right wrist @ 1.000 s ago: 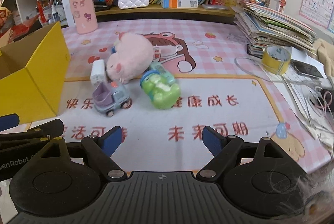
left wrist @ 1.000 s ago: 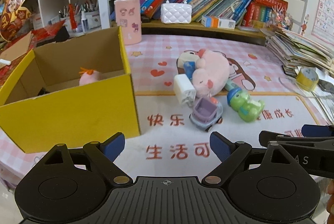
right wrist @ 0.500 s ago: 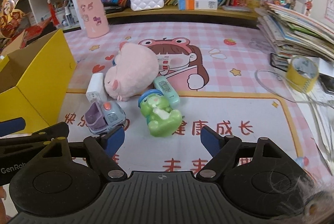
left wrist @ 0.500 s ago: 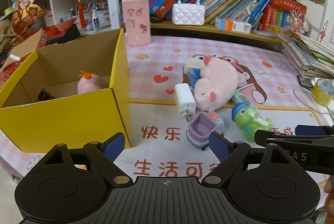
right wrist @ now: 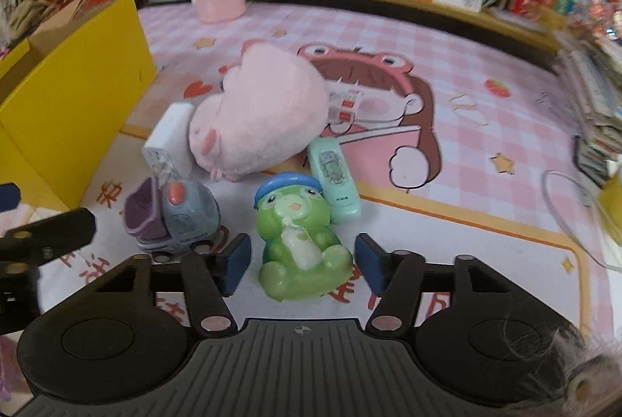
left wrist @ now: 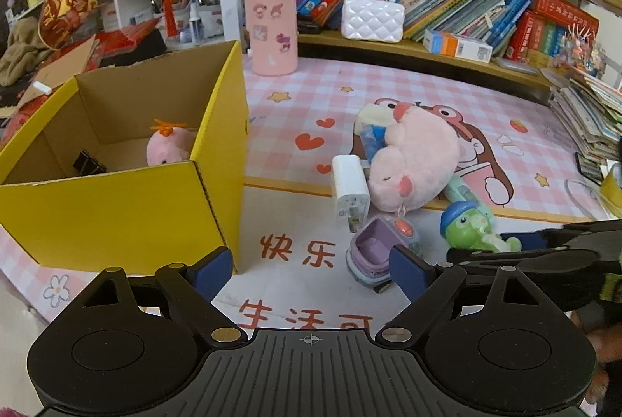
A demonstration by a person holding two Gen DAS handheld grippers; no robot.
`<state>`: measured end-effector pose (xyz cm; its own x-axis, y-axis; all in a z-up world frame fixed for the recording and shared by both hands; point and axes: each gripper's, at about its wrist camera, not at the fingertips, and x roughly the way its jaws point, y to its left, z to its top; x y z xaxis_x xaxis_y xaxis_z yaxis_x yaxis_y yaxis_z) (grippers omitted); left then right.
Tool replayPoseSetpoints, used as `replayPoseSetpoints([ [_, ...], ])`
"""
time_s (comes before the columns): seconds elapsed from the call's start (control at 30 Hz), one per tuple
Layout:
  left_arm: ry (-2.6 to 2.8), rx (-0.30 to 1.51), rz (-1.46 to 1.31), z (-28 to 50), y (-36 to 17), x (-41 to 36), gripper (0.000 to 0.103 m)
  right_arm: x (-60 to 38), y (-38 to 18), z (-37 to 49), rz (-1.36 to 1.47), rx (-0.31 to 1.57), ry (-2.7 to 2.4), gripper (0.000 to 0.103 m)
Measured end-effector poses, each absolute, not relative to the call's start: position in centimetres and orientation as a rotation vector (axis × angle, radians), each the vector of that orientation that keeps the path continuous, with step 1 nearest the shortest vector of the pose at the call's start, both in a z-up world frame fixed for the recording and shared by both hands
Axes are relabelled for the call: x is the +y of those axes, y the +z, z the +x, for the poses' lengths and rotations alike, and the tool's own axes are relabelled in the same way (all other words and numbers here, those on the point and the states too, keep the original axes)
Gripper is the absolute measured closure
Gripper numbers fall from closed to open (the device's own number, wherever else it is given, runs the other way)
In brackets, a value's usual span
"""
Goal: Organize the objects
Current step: 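Grasp the green frog toy with the right tool while the left tool grasps the purple toy car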
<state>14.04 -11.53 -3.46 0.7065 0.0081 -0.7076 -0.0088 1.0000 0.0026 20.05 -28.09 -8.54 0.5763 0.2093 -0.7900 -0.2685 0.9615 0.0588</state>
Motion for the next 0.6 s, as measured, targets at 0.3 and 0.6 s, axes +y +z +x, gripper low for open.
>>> replayPoseSetpoints([
  [0.3, -0.04, 0.809, 0.008, 15.4, -4.3, -13.5, 0.014, -32.4, -4.4, 19.5, 0.111, 0.798, 0.267, 0.063],
  [0.6, -0.089, 0.874, 0.003, 18.6, -7.2, -16.1, 0.014, -35.4, -2.5, 17.5, 0.204, 0.766, 0.15, 0.063],
])
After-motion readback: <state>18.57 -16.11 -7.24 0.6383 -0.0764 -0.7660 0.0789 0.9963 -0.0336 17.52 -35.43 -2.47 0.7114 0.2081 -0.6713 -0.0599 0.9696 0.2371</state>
